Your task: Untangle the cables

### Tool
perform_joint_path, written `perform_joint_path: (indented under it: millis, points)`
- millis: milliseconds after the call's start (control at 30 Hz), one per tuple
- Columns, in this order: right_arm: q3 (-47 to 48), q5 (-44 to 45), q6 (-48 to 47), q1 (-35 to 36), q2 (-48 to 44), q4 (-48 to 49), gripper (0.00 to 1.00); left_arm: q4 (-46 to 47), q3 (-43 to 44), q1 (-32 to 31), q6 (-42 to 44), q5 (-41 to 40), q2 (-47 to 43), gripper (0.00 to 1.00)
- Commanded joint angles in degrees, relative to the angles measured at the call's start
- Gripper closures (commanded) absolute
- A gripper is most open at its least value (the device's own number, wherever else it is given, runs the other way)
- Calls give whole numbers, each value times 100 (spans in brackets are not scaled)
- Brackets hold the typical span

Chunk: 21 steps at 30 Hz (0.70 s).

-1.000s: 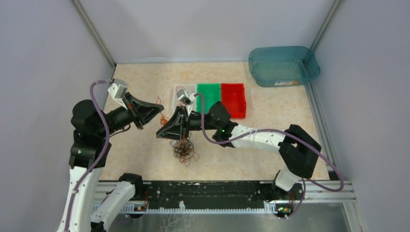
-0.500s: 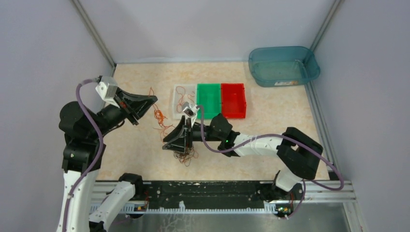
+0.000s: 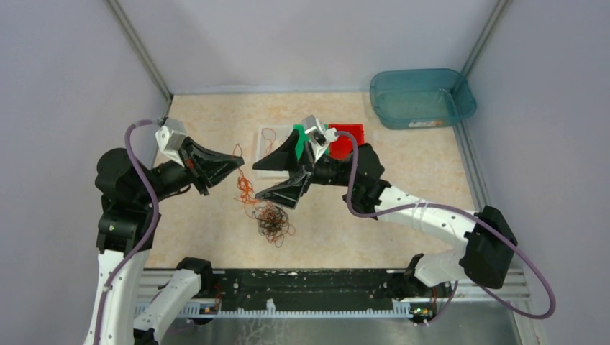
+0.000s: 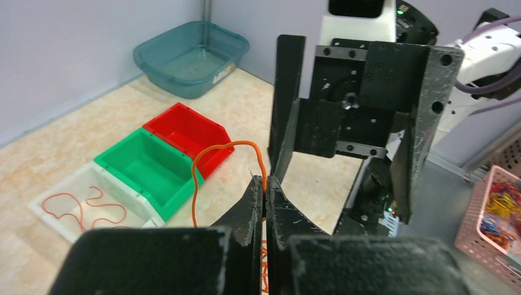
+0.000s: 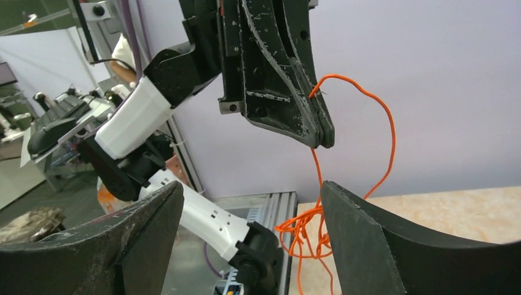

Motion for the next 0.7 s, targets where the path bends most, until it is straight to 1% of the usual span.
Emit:
perform_joint_path:
  millis: [0,133,333,433,533,667]
  points:
    - [296,-631,235,-52,338,325,17,-37,-31,-5,-140,661,19,100]
    - [510,-951,655,-59,662,801,21,-27,-86,-12,-155,709,5,100]
    - [728,-1234,1398,-50,1156,1604,33,50,-150,-7,-169,645,9,100]
    - [805,-1227,1449,-19,1306,1689,37,62,-173,-9,-189,654,13,100]
    - [932,-1228,1321,78,1416,1506,45,79,-164,-9,-178,569,8,100]
    - [896,-1144,1292,182,1556,1490,62,97,-103,-7,-145,424,18,100]
